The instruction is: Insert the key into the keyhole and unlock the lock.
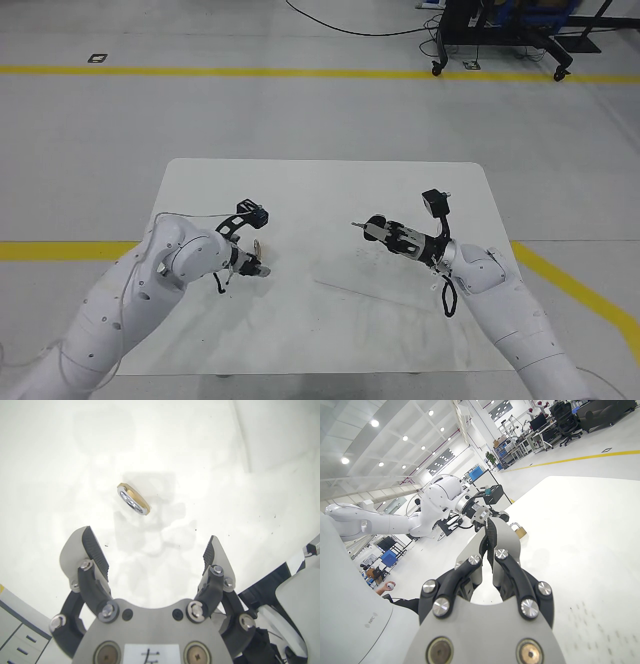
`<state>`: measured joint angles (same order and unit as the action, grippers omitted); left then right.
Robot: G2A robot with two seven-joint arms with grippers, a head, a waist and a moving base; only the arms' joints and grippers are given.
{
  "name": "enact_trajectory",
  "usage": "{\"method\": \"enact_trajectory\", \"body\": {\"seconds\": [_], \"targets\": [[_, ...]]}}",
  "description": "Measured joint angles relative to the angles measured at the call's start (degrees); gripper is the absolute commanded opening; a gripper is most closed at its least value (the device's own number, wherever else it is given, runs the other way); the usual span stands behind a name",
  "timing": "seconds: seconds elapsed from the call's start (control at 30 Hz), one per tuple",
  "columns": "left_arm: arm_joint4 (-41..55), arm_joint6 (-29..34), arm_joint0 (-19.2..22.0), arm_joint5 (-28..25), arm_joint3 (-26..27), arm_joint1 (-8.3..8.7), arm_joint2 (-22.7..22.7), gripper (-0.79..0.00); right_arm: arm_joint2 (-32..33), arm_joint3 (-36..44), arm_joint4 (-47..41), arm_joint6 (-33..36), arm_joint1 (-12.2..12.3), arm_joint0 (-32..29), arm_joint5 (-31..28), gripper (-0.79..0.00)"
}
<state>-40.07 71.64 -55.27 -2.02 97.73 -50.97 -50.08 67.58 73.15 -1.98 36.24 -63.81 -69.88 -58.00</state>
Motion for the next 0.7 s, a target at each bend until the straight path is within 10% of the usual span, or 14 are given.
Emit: {"method": "enact_trajectory", "body": {"seconds": [0.37, 0.7], "targets": [[-3.76, -3.07, 0.88, 4.66, -2.29, -1.5, 2.26, -0.4, 0.0, 0.0, 0.0, 0.0, 0.0, 0.0, 0.0, -0.785], [-4.88, -3.8, 1.26, 6.03, -2.63, -2.2, 1.9, -0.471, 0.0, 0.0, 0.0, 0.0, 0.0, 0.0, 0.0, -0.785]]}}
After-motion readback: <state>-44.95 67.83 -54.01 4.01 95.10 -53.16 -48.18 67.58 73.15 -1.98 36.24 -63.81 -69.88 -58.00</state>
